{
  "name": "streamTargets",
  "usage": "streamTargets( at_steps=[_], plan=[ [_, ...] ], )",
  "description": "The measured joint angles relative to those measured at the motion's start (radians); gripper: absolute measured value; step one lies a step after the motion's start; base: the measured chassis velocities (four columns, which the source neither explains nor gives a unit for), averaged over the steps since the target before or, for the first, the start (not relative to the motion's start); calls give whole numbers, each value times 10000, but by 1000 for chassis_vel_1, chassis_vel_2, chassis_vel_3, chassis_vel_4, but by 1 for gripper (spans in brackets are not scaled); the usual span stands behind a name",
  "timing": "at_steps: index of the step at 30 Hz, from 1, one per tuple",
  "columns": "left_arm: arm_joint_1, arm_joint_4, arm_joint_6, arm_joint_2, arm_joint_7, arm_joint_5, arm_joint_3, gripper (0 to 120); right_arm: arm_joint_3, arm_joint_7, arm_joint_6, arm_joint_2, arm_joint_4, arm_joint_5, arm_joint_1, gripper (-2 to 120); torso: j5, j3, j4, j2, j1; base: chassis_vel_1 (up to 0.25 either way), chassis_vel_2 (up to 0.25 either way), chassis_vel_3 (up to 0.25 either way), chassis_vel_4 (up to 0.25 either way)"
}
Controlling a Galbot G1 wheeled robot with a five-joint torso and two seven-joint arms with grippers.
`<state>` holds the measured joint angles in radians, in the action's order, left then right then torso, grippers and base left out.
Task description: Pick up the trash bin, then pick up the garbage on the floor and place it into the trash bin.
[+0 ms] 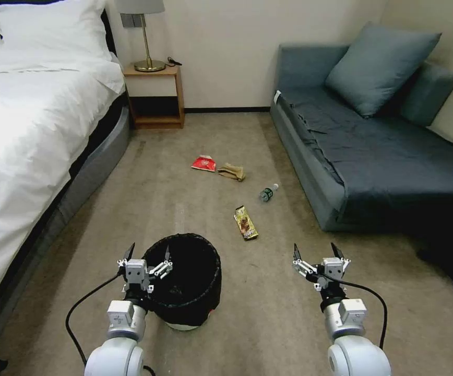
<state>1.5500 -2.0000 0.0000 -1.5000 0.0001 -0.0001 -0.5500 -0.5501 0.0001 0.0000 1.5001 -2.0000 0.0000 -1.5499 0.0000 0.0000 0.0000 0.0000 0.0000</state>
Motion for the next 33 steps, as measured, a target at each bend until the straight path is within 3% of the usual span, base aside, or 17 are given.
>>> streamTargets(
  at_steps=[33],
  plan=[
    [0,0,0,0,0,0,0,100,0,0,0,0,0,0,0,100,0,0,0,0,0,0,0,0,0]
  ],
)
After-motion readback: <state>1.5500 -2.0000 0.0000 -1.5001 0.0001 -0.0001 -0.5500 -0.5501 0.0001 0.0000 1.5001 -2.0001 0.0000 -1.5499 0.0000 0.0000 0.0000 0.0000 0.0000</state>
